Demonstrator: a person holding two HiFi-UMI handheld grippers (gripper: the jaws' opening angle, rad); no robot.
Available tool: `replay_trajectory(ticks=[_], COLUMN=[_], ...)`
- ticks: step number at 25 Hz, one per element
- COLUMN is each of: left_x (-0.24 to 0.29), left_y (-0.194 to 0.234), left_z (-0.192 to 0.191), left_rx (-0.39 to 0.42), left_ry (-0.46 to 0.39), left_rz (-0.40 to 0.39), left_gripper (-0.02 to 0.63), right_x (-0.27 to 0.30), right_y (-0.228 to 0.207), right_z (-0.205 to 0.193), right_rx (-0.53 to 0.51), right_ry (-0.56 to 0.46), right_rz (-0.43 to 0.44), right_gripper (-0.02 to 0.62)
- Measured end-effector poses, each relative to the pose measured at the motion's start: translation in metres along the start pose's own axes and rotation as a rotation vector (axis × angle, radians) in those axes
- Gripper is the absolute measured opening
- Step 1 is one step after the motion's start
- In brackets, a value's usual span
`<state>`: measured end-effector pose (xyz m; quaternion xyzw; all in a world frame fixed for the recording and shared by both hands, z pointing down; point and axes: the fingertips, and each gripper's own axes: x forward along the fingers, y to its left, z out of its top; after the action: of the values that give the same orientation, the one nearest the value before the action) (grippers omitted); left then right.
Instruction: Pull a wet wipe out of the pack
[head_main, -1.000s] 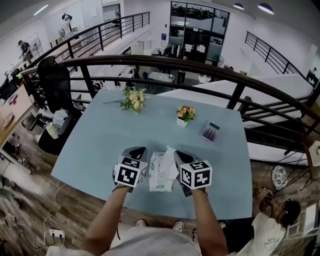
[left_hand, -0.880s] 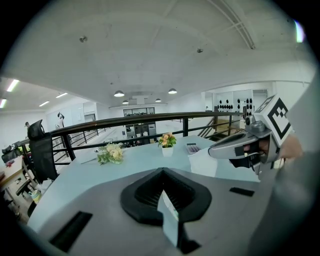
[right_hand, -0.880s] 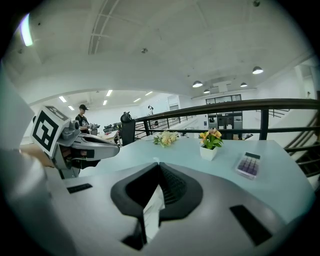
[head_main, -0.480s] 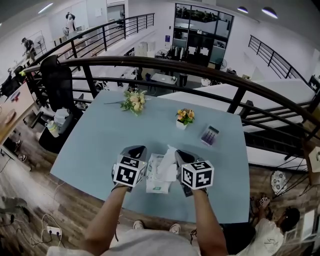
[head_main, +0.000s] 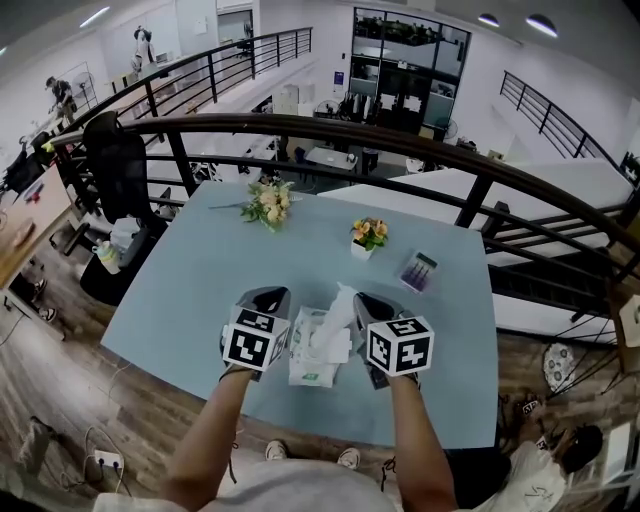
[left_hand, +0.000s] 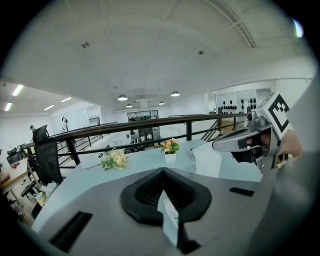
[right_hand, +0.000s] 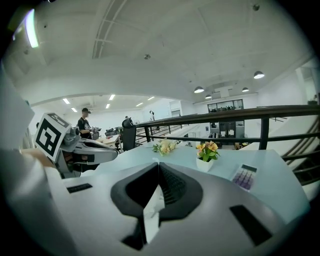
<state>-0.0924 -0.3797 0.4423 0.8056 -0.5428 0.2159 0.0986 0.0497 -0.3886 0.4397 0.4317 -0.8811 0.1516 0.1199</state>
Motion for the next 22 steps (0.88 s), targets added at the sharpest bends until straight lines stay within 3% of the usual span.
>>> replay_trajectory(ticks=[22], left_x=[0.01], left_y=[-0.032], left_z=[0.033], left_rx=[0.035], left_ry=[-0.049], left_rz=[-0.039], left_gripper=[-0.005], right_x=[-0.047], right_y=[-0.042], right_z=[0.044], right_rx=[-0.032], right_ry=[-0.107], right_rz=[-0.086], right_gripper=[0.006])
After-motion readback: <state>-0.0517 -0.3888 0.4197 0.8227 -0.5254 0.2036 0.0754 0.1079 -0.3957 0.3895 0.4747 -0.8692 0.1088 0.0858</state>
